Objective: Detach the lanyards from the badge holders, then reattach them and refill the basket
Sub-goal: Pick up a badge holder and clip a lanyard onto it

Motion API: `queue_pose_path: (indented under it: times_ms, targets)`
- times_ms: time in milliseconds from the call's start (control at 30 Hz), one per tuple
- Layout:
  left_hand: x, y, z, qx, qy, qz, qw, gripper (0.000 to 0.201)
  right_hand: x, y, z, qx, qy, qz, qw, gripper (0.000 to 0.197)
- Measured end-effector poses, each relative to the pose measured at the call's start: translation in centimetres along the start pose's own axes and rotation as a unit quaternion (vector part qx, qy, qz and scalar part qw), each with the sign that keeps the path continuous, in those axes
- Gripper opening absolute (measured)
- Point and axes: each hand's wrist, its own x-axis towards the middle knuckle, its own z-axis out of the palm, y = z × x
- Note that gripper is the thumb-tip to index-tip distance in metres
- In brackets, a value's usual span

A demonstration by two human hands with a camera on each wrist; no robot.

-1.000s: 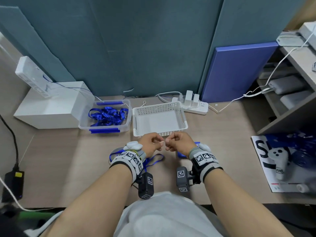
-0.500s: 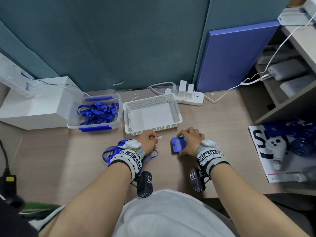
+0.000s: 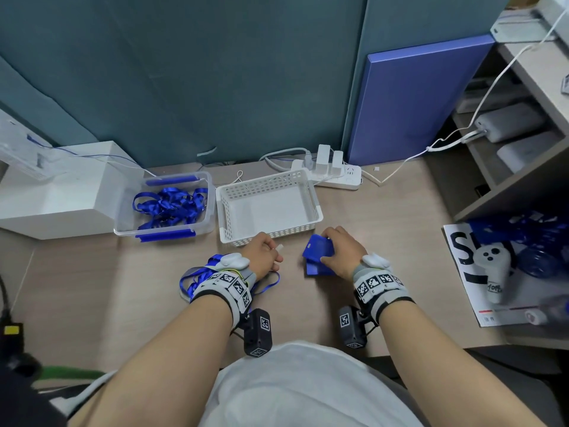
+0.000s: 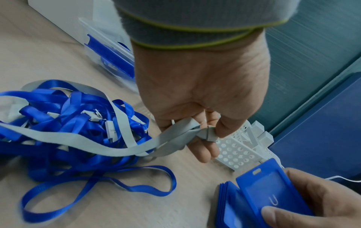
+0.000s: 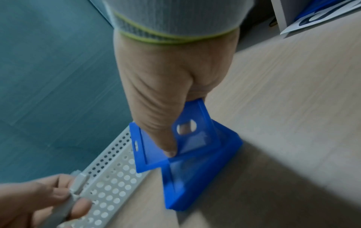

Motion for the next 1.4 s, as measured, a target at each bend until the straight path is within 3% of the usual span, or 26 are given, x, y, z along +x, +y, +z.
queue_pose_path:
  times_ms: [67, 133, 267, 467, 567, 733, 967, 1133, 1400]
  targets:
    - [0.0, -0.1, 0.0, -0.012, 0.003, 0.000, 1.000, 0.017, -0.1, -0.1, -0.5, 0.026, -0.018, -0.001, 0.999, 0.013]
    - [0.0, 0.0, -0.1, -0.023, 0.012, 0.005, 1.000, 0.017, -0.3, -0.6, -0.9, 0.064, -0.014, -0.002, 0.998, 0.008]
    - [-0.1, 0.7, -0.2, -0.060, 0.018, 0.017, 0.998, 0.017, -0.9, -2.6, -1.5, 0.127, 0.002, -0.016, 0.992, 0.014]
    - [0.1, 1.0, -0.2, -0.102, 0.018, 0.068, 0.992, 0.005, -0.7, -4.5, -0.4, 0.211, -0.063, -0.030, 0.975, 0.029]
    - [0.3, 1.0, -0.3, -0.101, 0.025, 0.099, 0.990, 0.006, -1.0, -5.2, -0.2, 0.195, -0.039, -0.052, 0.979, 0.015]
    - [-0.4, 1.4, -0.6, -0.080, 0.056, 0.096, 0.991, 0.005, -0.5, -5.4, 0.2, 0.158, -0.031, -0.070, 0.984, 0.049]
    - [0.2, 0.6, -0.9, -0.013, 0.038, 0.150, 0.988, 0.019, -0.7, -5.3, -0.1, 0.125, 0.014, -0.114, 0.986, 0.045]
    - [0.6, 0.6, -0.8, -0.013, 0.024, 0.148, 0.989, 0.027, -0.9, -5.5, -0.2, 0.146, 0.038, -0.128, 0.980, 0.044]
    - [0.7, 0.7, -1.1, -0.115, -0.008, 0.112, 0.987, 0.005, -0.7, -5.2, -0.3, 0.182, 0.042, -0.117, 0.976, 0.049]
